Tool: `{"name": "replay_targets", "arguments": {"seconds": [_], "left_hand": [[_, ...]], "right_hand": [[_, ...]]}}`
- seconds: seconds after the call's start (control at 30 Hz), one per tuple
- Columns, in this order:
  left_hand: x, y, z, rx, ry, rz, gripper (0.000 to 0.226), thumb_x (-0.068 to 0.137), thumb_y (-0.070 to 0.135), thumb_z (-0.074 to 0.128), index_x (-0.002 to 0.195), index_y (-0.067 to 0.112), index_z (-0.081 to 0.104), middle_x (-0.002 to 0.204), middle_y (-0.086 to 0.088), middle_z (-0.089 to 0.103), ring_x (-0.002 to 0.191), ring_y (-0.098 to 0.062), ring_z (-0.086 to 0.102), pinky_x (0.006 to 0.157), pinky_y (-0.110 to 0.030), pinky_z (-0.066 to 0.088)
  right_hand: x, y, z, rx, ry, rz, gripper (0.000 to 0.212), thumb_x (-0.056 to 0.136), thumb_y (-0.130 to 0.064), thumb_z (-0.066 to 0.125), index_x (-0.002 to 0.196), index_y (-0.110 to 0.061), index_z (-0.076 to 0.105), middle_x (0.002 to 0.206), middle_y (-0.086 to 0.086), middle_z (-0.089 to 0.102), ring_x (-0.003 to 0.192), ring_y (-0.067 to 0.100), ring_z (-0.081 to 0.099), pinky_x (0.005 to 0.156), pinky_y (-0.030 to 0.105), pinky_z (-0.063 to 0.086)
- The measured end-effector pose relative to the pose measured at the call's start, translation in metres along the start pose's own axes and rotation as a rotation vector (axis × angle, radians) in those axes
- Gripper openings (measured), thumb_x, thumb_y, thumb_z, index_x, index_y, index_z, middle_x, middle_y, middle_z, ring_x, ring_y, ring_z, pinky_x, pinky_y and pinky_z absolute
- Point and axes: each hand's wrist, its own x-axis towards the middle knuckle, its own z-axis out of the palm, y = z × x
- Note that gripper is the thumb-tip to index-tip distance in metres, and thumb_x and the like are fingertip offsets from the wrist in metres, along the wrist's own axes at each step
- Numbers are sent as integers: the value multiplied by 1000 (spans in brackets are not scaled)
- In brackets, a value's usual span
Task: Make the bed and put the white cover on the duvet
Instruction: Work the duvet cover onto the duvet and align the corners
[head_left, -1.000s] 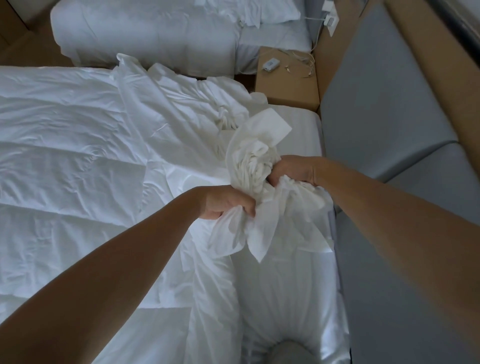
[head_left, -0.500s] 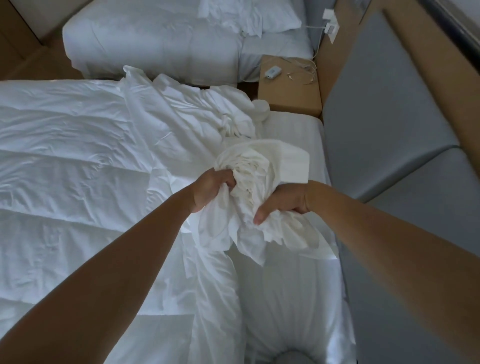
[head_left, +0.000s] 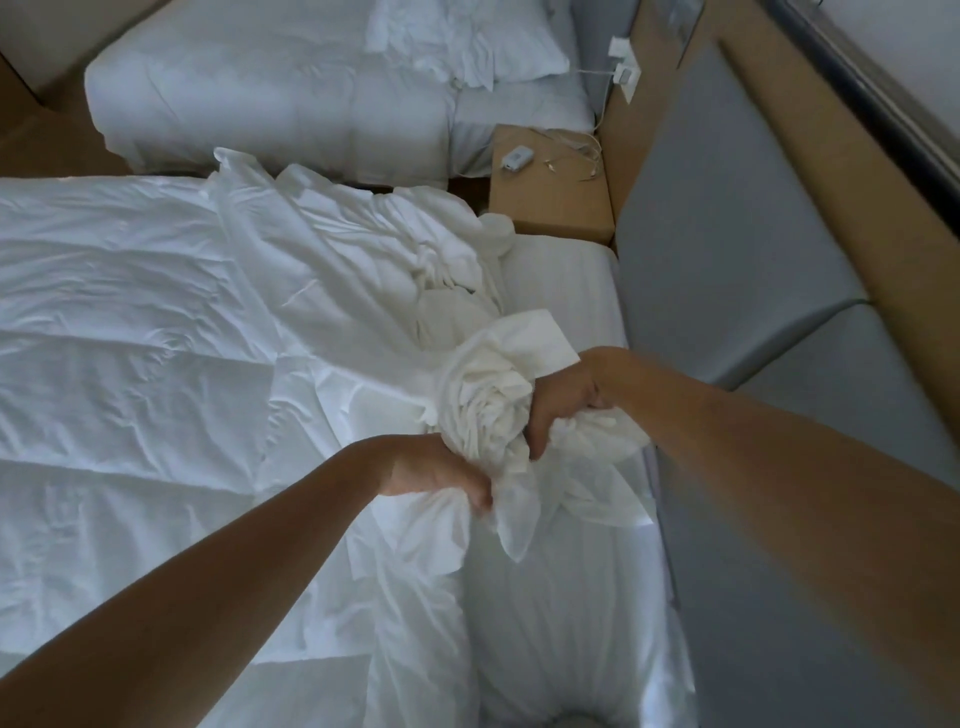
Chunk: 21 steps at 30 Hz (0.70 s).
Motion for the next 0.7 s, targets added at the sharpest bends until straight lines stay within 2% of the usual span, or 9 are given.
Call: {"name": "replay_targets", "arguments": {"seconds": [0.07, 0.13, 0.2, 0.3, 0.4, 0.5, 0.57, 0.63, 0.7], "left_hand": [[-1, -2, -3, -159, 83, 76, 64, 46, 26, 77, 110, 19, 68, 100, 5, 75, 101, -15, 69, 92, -25, 53], [-2, -3, -14, -294, 160, 103, 66, 46, 24, 74, 111, 12, 66, 97, -1, 75, 97, -24, 69, 89, -31, 55], [-5, -1, -26, -386, 258, 123, 67, 43, 29, 72, 105, 5, 68, 93, -10, 72, 91, -33, 66, 87, -40, 53], [-9, 13, -35, -446, 349, 170, 55, 47, 27, 67, 96, 2, 67, 85, -13, 66, 80, -31, 61, 79, -38, 47], [-10, 23, -38, -516, 335, 217, 38, 55, 16, 60, 90, 2, 60, 76, -10, 59, 72, -27, 56, 71, -33, 45], [-12, 21, -41, -495, 333, 188, 22, 58, 15, 55, 78, 5, 56, 71, -7, 53, 67, -23, 51, 64, -29, 42], [-17, 16, -40, -414, 322, 131, 24, 53, 20, 61, 71, 7, 53, 65, -6, 53, 62, -21, 51, 60, -26, 42], [-22, 14, -39, -312, 264, 38, 37, 50, 29, 68, 80, 8, 61, 70, -5, 65, 65, -21, 61, 64, -26, 49], [-25, 11, -37, -270, 170, -73, 49, 58, 34, 71, 101, 12, 68, 87, -7, 75, 80, -23, 71, 79, -31, 55]], "right_hand": [[-6, 4, -2, 135, 103, -92, 58, 64, -3, 85, 120, -3, 71, 116, 20, 72, 111, 39, 68, 101, 56, 51], [-6, 13, 4, 278, 120, -138, 60, 54, -5, 85, 113, -2, 74, 112, 20, 73, 105, 38, 70, 96, 53, 55], [0, 17, 17, 351, 107, -160, 57, 54, -6, 83, 110, -6, 73, 112, 18, 73, 102, 35, 71, 92, 48, 57], [3, 10, 40, 356, 111, -224, 52, 58, -8, 78, 110, -11, 69, 108, 15, 73, 97, 31, 71, 92, 49, 57], [6, 4, 55, 403, 116, -262, 50, 63, -8, 80, 112, -13, 68, 104, 10, 74, 93, 26, 72, 87, 44, 60], [6, 2, 66, 291, 101, -267, 57, 74, -14, 88, 124, -23, 63, 117, 2, 72, 105, 20, 69, 93, 39, 57], [5, 1, 68, 117, 90, -154, 67, 74, -29, 89, 132, -26, 57, 122, 1, 68, 107, 19, 66, 98, 38, 55], [0, 1, 61, -45, 6, 17, 75, 70, -43, 89, 134, -22, 57, 123, 4, 68, 108, 22, 66, 100, 40, 53], [-4, 0, 45, -73, -19, 34, 59, 75, -36, 87, 126, -18, 63, 115, 6, 72, 106, 25, 69, 96, 39, 55]]}}
